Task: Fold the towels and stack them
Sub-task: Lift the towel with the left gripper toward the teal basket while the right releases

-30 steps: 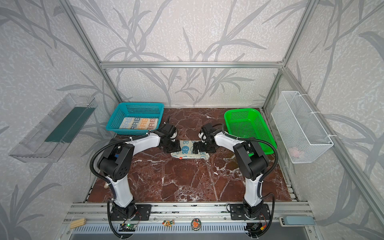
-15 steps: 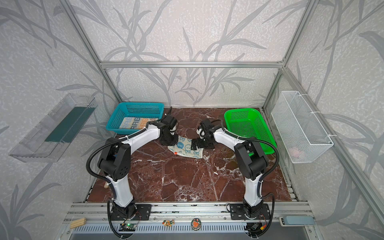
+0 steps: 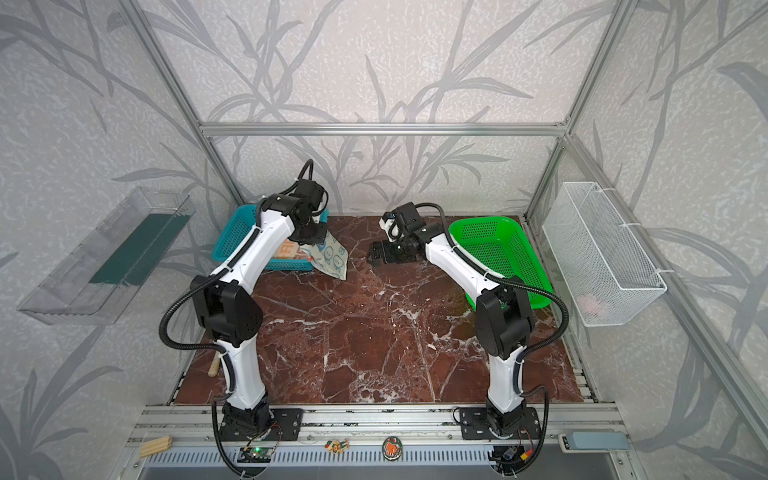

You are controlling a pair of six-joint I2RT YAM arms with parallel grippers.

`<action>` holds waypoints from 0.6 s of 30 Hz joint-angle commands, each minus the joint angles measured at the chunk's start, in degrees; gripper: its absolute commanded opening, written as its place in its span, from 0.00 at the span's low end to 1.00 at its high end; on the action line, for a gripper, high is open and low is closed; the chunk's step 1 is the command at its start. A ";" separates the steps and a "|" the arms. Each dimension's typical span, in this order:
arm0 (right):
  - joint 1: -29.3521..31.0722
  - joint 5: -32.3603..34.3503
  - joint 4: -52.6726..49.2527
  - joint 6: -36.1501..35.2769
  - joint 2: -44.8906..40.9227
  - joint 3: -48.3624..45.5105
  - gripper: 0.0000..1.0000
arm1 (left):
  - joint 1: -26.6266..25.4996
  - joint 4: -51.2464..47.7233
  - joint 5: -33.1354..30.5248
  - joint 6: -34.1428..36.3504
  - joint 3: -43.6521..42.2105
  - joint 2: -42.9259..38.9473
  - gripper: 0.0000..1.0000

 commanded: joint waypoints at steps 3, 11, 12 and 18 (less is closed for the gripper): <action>2.22 -0.35 -2.50 -0.86 2.99 5.68 0.99 | 3.62 -2.73 -5.66 8.24 5.68 3.33 0.00; 3.29 -1.58 -5.67 -1.05 10.12 16.18 0.99 | 10.98 5.44 -3.89 14.19 6.08 3.88 0.00; 3.37 -1.73 -6.43 -1.22 11.02 17.82 0.99 | 11.80 6.14 -3.66 14.78 5.92 4.03 0.00; 4.52 -1.83 -11.84 -2.31 17.91 29.59 0.99 | 15.16 8.96 -3.54 17.28 5.08 5.20 0.00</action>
